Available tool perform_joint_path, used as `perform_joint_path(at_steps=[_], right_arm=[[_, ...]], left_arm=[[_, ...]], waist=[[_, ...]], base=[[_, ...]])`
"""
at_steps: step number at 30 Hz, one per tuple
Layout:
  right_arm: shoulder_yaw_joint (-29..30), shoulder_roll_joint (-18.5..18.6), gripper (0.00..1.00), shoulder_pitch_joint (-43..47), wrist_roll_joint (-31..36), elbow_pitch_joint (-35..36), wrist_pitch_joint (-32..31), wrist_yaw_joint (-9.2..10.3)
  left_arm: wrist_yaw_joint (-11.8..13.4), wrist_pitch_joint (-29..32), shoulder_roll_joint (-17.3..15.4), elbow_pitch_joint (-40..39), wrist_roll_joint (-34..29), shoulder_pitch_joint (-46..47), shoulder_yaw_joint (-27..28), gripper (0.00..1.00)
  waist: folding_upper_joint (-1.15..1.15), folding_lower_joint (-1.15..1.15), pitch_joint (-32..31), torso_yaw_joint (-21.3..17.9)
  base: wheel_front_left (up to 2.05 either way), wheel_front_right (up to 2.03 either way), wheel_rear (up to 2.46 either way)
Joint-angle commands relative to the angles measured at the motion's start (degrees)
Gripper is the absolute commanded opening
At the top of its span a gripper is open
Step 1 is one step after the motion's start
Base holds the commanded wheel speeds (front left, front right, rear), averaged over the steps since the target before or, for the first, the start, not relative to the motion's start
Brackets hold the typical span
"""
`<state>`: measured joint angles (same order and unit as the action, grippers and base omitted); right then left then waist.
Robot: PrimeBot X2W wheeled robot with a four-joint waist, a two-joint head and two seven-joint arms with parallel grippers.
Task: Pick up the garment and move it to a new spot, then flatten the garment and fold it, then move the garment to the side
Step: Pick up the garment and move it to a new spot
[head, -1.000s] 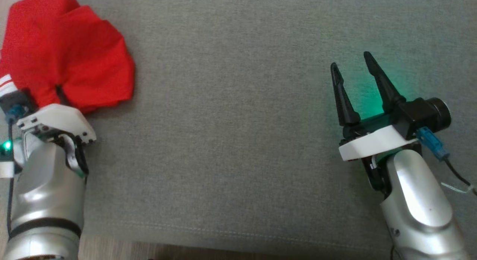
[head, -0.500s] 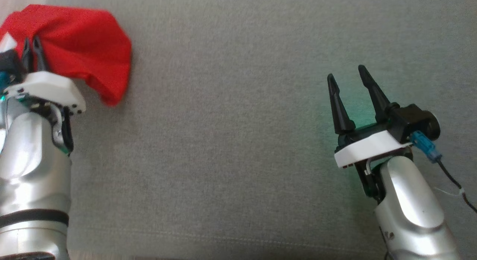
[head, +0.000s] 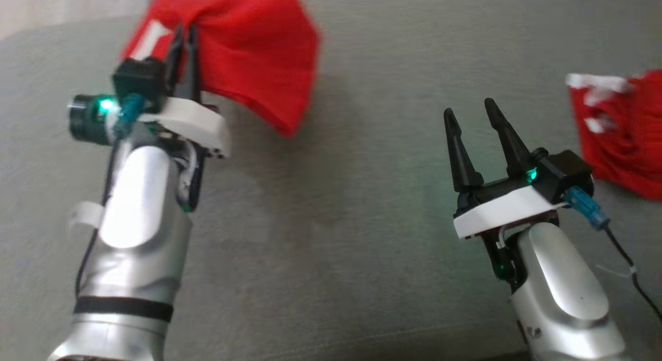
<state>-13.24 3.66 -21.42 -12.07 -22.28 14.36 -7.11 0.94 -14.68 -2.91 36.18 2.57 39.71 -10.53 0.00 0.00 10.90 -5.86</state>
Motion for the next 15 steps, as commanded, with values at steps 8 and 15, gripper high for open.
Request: perform_joint_path(at_steps=[8,15], right_arm=[[-2.4,-0.8,1.0,-0.7,-2.2,2.8,0.6,-0.37],[-2.4,-0.8,1.0,-0.2,-3.2,3.0,0.6,-0.37]], left_arm=[[0.0,-0.3,0.0,-4.6,7.5,0.7,-9.0,0.0],[4.8,-0.3,0.0,-2.4,13.6,-2.4,-17.4,0.0]], waist=[[0.0,0.0,0.5,-15.5],[0.0,0.0,1.2,-18.5]], base=[[0.0,0.0,0.0],[0.0,0.0,0.0]])
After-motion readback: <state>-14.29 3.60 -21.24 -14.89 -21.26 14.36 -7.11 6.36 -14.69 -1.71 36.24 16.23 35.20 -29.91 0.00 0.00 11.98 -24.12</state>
